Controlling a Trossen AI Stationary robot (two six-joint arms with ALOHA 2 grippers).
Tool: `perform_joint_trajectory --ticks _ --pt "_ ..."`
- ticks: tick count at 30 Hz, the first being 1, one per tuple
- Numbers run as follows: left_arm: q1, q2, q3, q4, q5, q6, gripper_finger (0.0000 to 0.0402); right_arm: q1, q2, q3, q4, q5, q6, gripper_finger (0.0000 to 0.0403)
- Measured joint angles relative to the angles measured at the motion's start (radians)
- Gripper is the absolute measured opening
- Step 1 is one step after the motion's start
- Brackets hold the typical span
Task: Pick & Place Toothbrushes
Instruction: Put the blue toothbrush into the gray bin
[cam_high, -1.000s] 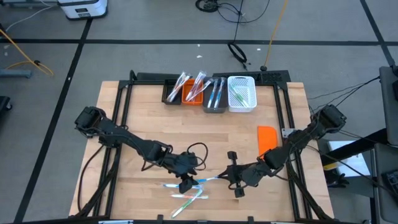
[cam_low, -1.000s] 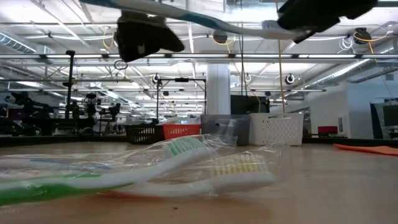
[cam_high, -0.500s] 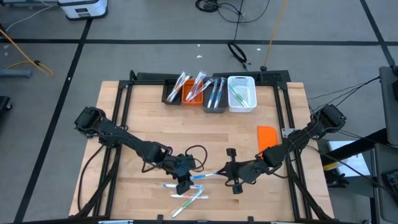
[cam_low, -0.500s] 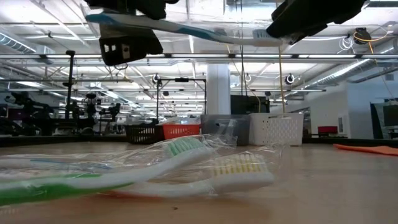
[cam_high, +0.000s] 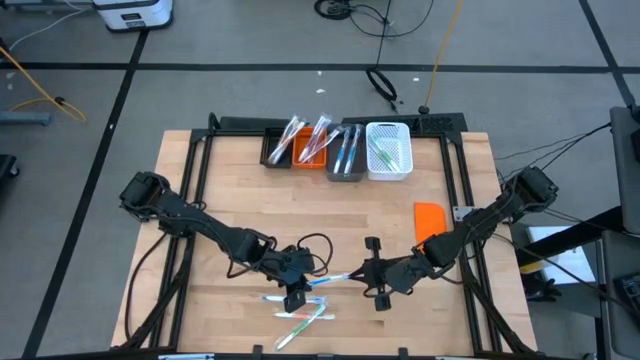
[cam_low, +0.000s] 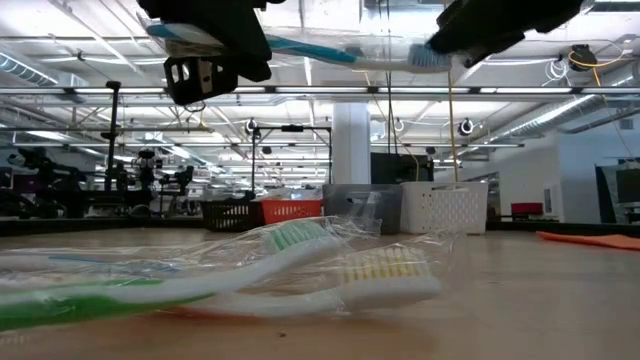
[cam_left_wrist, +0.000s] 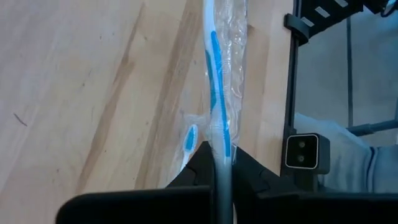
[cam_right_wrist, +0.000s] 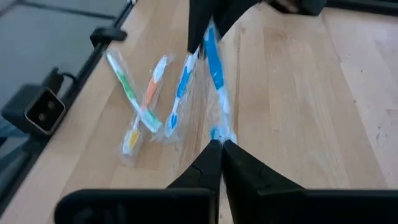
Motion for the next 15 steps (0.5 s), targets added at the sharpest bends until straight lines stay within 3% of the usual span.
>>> perform_joint_trajectory --ticks 15 --pt "-0.022 0.0 0.0 0.075 -0.17 0.053 0.0007 0.004 -0.168 0.0 -0.02 -0.075 -0.041 0.0167"
